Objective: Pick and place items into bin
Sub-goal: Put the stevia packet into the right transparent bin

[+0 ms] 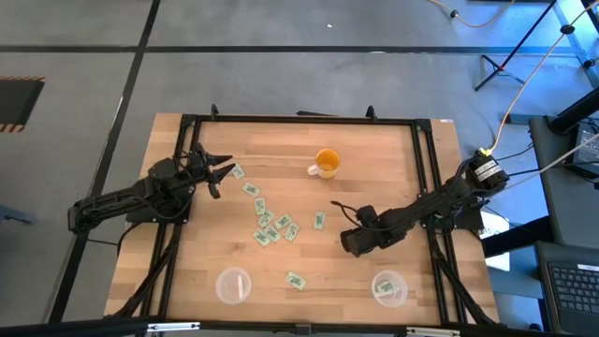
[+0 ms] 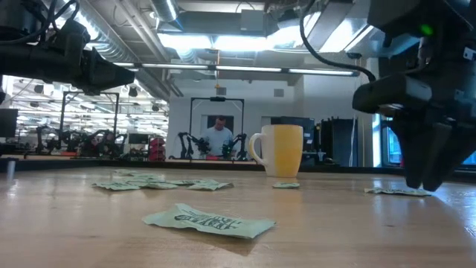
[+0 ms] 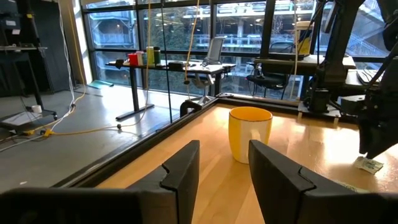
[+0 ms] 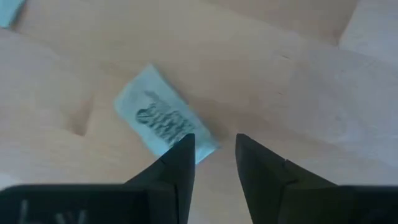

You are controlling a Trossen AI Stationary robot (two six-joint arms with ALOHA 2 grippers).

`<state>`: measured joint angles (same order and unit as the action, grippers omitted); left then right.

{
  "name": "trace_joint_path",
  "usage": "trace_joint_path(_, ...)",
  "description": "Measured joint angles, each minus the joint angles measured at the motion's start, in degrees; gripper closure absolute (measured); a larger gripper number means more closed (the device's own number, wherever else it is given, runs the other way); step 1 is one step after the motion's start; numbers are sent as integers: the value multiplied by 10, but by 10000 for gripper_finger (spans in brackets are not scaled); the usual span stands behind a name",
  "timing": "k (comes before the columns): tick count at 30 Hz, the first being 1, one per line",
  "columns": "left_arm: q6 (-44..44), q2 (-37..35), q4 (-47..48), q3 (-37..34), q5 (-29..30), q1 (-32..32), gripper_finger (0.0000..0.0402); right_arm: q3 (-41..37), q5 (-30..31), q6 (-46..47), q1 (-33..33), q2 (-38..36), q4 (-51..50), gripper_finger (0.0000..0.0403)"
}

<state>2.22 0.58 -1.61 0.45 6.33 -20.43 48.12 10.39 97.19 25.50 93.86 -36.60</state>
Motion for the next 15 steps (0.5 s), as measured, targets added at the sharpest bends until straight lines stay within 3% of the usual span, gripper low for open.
trace_joint_path(15,0,0,0,0,0,0,269,-5,-19,-4,0,20,41,323)
